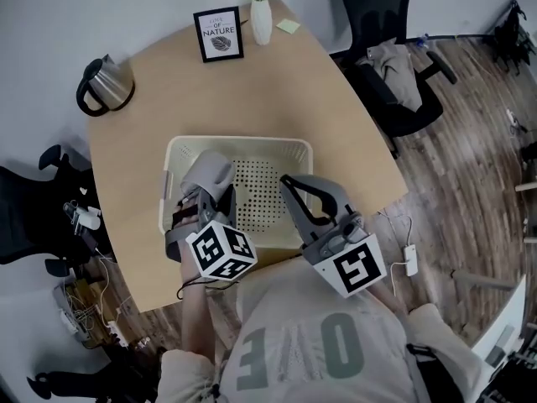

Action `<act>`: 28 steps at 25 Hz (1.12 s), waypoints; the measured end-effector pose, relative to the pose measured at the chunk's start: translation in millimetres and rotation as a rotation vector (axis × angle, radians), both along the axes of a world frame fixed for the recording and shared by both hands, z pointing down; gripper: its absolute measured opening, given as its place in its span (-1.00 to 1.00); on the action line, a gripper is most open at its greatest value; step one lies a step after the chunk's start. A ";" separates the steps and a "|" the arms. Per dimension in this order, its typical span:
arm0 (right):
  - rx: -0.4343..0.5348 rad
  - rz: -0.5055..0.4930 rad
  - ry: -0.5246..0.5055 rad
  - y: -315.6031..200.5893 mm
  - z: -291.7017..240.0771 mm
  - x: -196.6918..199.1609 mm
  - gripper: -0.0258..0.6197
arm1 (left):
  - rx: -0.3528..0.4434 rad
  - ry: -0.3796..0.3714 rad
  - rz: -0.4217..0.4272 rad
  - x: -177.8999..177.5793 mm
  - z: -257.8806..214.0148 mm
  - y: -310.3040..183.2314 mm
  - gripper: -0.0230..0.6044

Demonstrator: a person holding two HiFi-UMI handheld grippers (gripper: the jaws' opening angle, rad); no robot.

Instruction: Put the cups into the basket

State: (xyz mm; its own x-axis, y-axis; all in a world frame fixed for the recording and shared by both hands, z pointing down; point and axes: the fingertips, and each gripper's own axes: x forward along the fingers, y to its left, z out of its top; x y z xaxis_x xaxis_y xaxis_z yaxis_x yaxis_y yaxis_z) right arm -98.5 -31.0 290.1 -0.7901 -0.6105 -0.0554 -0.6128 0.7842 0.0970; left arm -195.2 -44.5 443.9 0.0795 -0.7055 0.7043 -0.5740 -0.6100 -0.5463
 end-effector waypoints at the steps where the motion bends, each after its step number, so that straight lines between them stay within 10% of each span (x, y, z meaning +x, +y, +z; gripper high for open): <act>1: 0.002 0.007 0.010 -1.4 1.8 -1.0 -0.92 | -0.040 -0.023 0.014 0.1 9.3 0.5 -0.73; 16: -0.091 0.023 0.053 -26.5 30.6 -10.7 -0.92 | -0.533 -0.253 0.297 -2.9 121.5 19.3 -0.73; 28: -0.120 0.015 0.134 -37.4 52.0 -14.4 -0.92 | -0.668 -0.404 0.463 -11.3 156.1 34.4 -0.71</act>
